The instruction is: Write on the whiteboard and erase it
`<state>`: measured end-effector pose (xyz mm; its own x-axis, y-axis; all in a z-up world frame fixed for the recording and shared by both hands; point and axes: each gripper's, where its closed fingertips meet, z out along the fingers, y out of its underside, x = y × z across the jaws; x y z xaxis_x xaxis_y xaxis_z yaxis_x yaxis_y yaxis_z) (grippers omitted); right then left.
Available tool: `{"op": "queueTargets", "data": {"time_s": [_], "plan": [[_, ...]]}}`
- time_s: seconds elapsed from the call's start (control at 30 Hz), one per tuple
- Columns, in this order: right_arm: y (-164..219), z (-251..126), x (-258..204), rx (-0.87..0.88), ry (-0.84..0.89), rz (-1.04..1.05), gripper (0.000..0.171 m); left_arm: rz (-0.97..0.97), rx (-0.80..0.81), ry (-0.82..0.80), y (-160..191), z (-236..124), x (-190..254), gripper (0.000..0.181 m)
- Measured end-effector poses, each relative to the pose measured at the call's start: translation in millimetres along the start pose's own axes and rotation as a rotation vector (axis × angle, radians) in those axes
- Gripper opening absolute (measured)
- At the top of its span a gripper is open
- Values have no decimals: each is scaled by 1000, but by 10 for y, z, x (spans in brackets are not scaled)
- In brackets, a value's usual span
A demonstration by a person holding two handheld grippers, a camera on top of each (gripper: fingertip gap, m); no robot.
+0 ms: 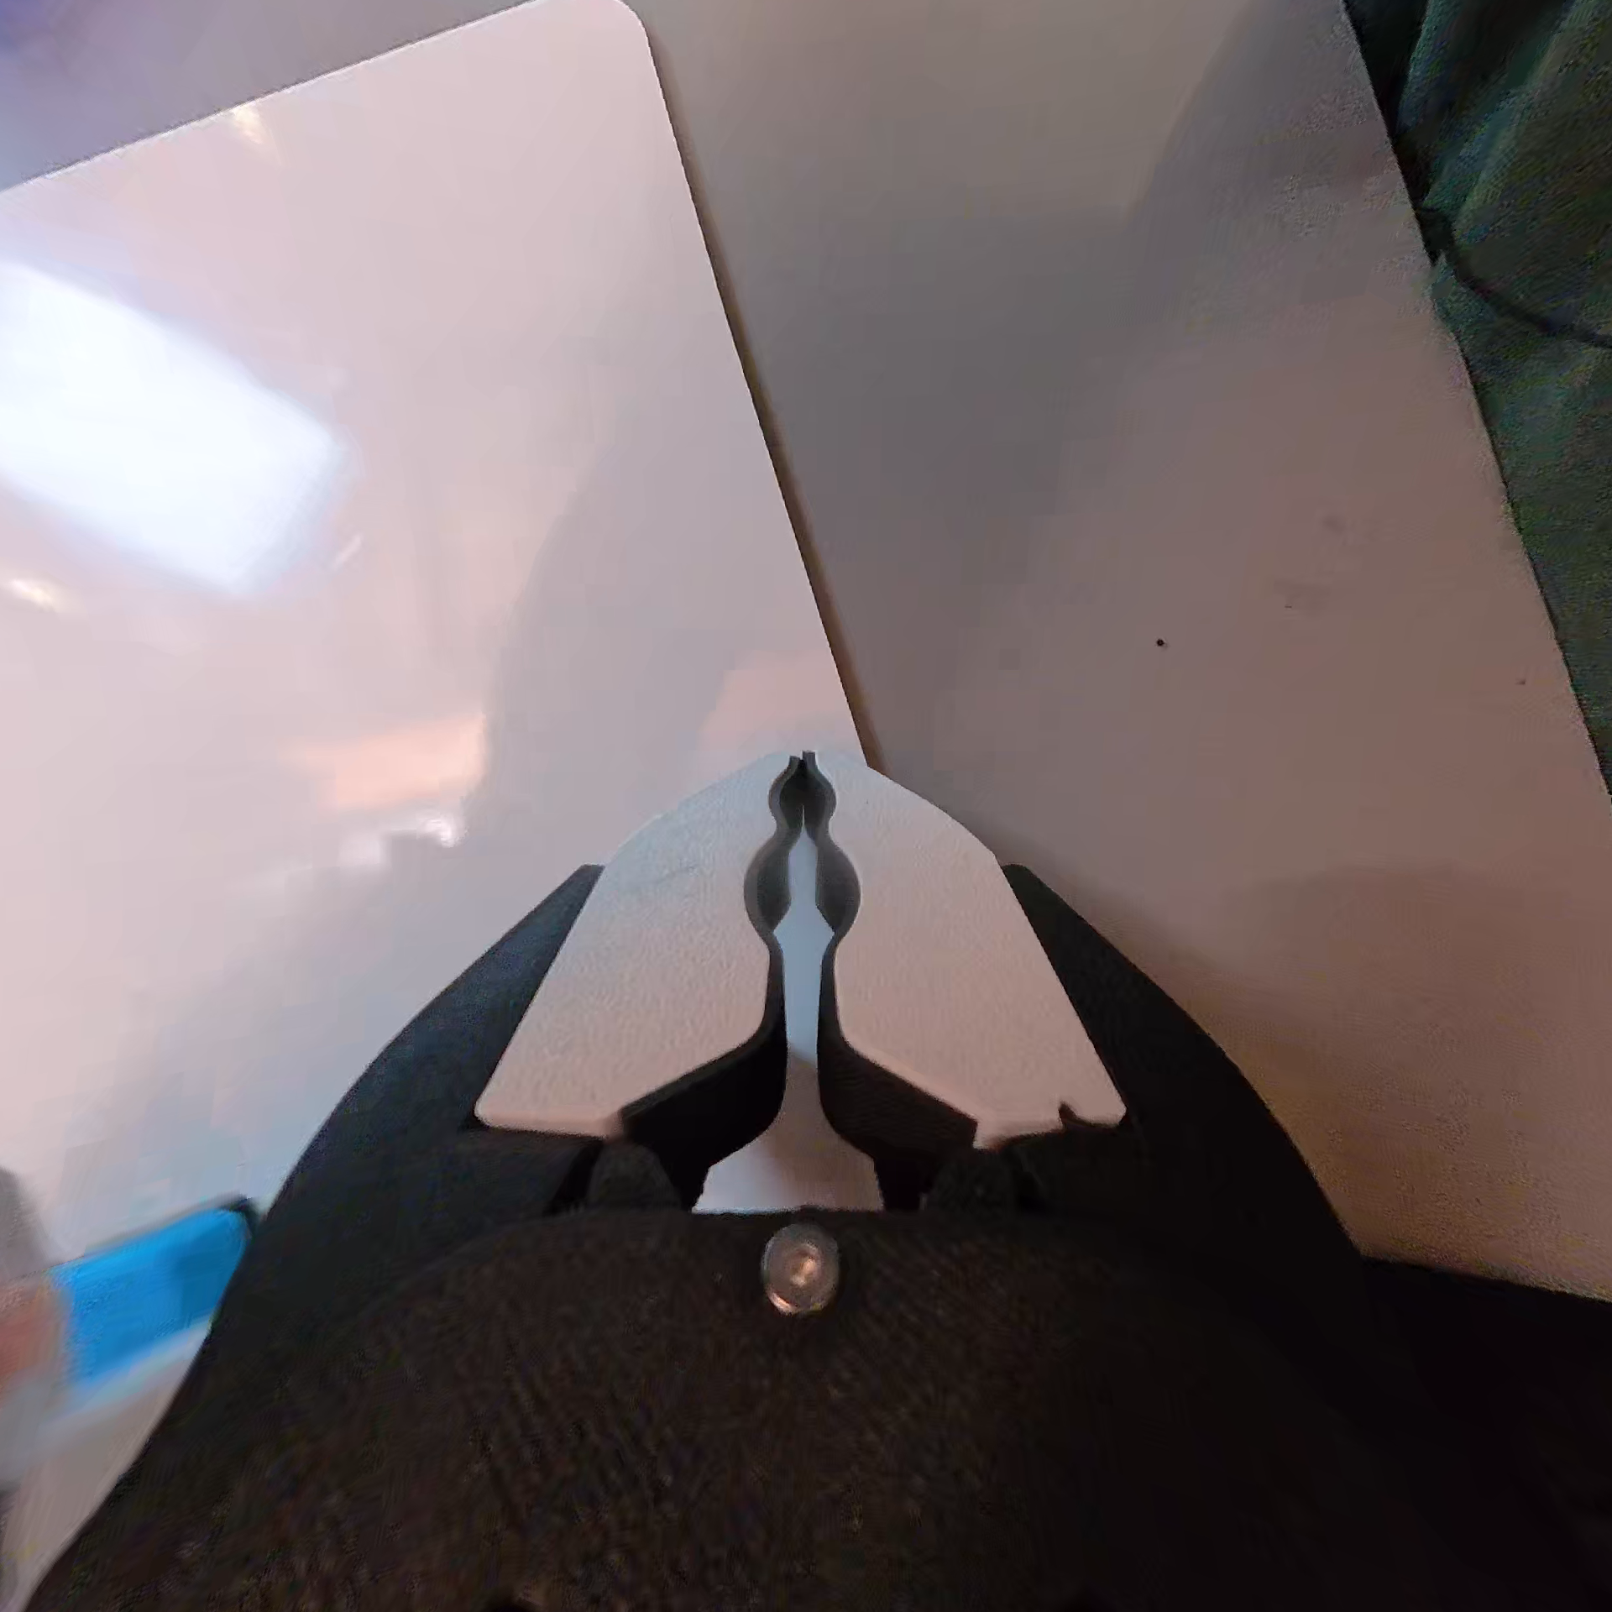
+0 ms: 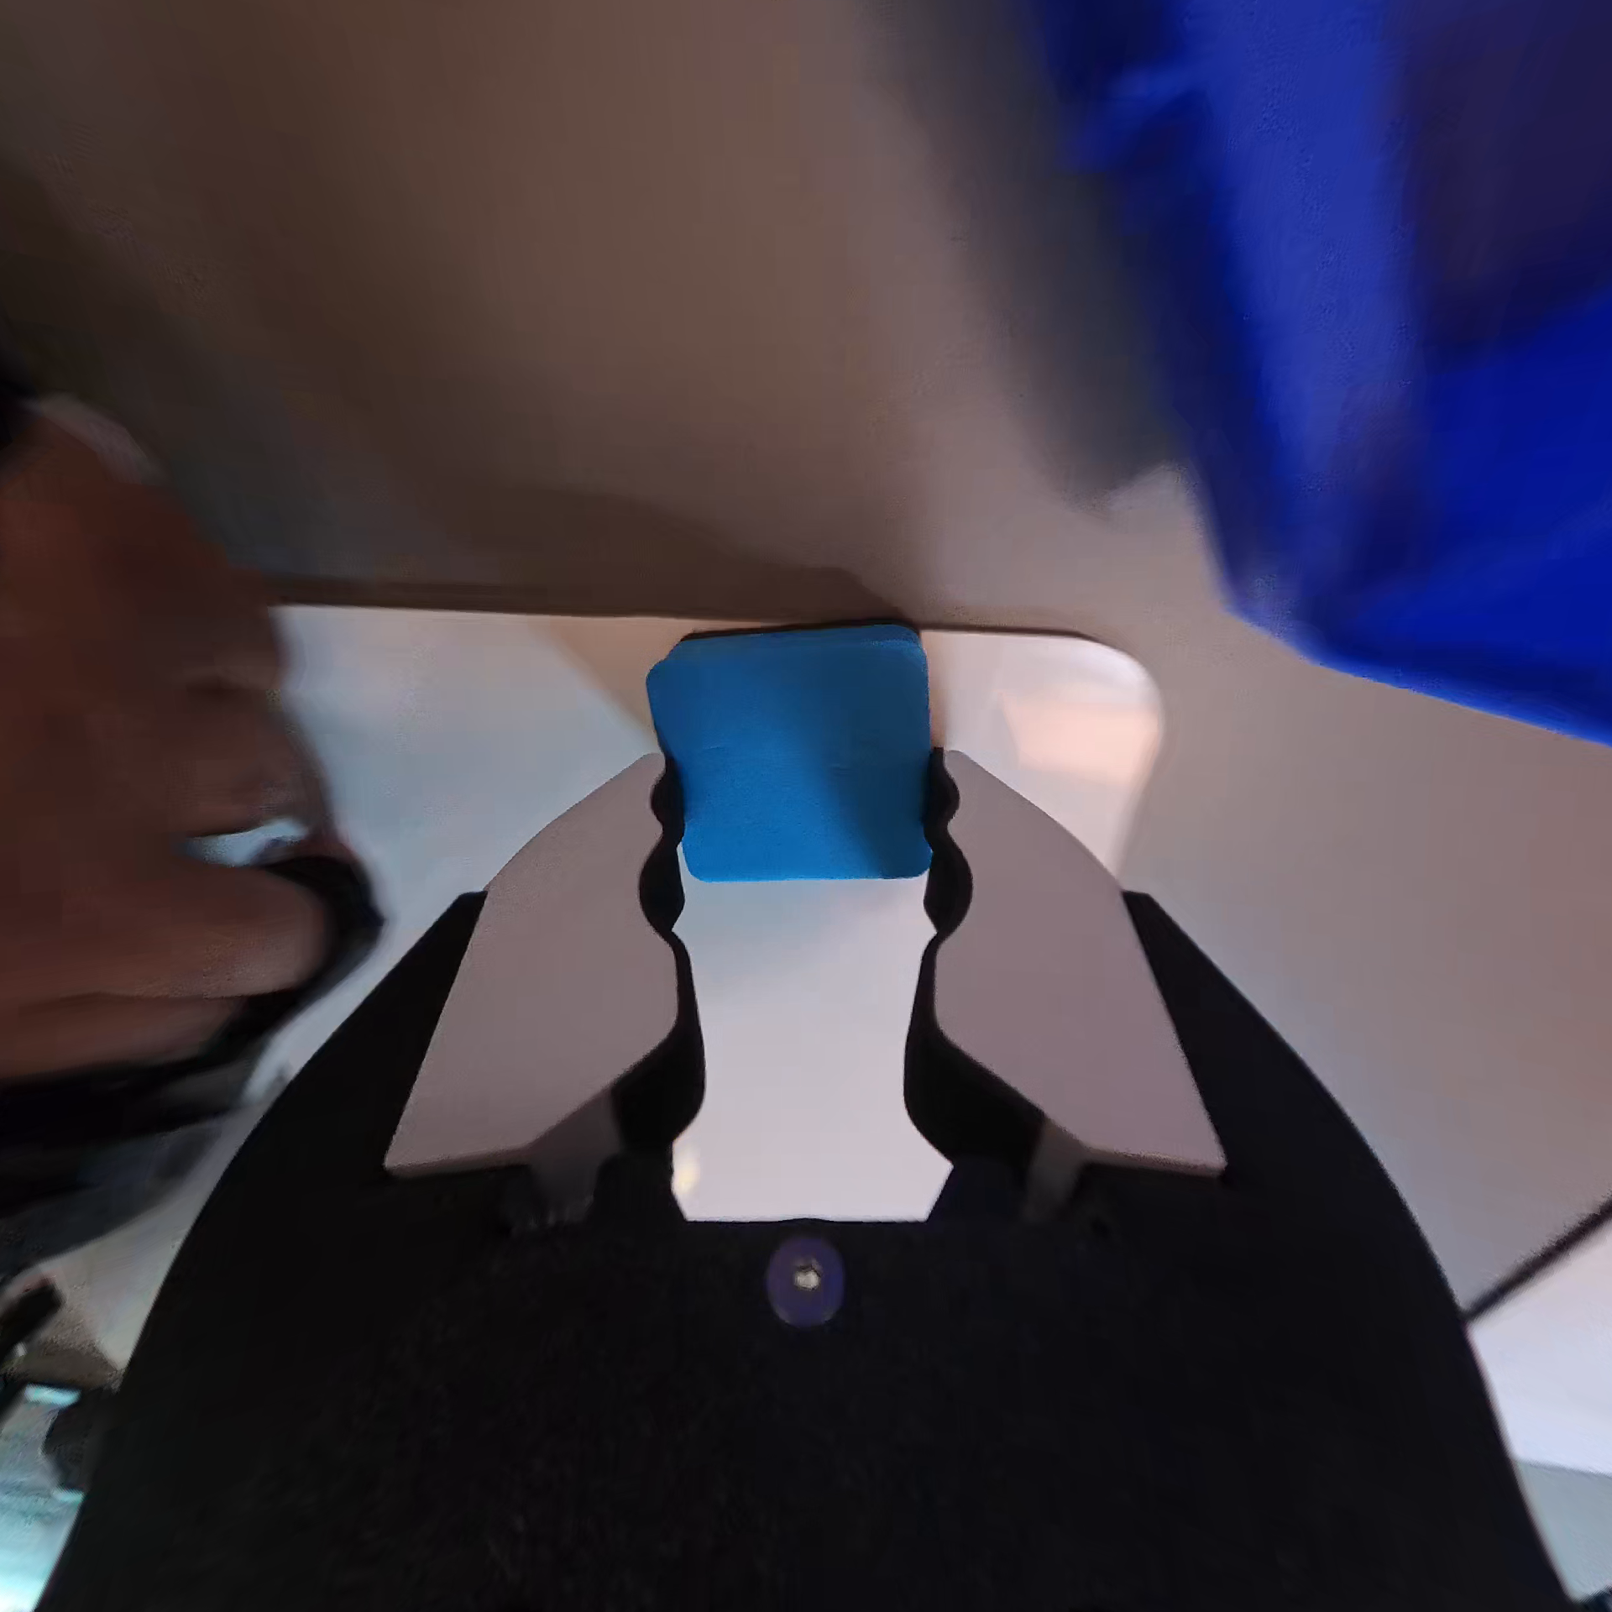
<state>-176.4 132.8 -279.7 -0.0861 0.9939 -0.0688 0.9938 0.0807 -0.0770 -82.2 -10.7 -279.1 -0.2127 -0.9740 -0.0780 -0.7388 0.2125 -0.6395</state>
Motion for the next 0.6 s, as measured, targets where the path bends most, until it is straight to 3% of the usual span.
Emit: {"op": "queueTargets", "data": {"time_s": [0.07,0.17,0.27,0.37,0.47,0.6], "plan": [[254,-45,318,-21,22,67,54,6,-2,-12,3,-3,4,0],[764,-70,172,-78,-38,68,54,9,7,-4,6,-7,9,0],[592,-27,-247,-86,-45,-79,54,2,11,12,3,-6,10,0],[161,-14,66,17,-7,-28,54,5,-3,1,-8,3,11,0],[508,-81,641,-5,12,153,54,6,0,-13,-7,3,10,0],[828,-82,294,-69,-37,96,54,9,11,8,-10,1,23,0]]}}
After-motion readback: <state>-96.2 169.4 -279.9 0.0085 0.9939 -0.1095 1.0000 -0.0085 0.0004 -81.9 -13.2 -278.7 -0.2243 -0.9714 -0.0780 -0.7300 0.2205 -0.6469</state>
